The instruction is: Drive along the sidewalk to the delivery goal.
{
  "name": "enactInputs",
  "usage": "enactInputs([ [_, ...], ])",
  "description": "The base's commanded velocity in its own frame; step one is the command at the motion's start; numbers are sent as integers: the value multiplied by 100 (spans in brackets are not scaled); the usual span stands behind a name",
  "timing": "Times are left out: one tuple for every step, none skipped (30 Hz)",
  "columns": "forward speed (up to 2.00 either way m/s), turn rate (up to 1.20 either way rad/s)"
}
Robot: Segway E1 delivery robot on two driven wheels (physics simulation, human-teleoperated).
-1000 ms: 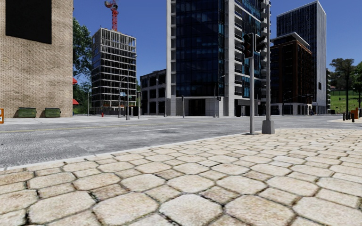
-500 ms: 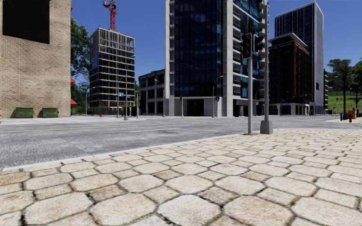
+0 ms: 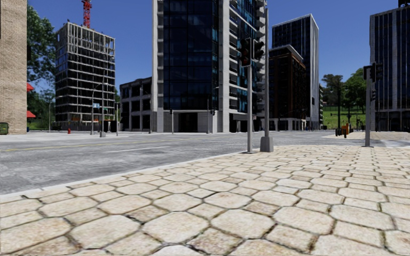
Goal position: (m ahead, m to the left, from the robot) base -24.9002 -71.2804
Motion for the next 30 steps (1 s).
enactInputs([
  [104, -49],
  [104, -49],
  [110, -49],
  [114, -49],
  [118, -49],
  [121, -49],
  [121, -49],
  [122, -49],
  [123, -49],
  [124, -49],
  [125, -49],
  [125, -49],
  [128, -49],
  [129, -49],
  [130, -49],
  [132, -50],
  [133, -50],
  [133, -50],
  [134, -50],
  [137, -51],
  [140, -52],
  [140, -55],
  [140, -55],
  [141, -58],
  [143, -60],
  [148, -60],
  [148, -60],
  [157, -61],
  [162, -61],
  [169, -61],
])
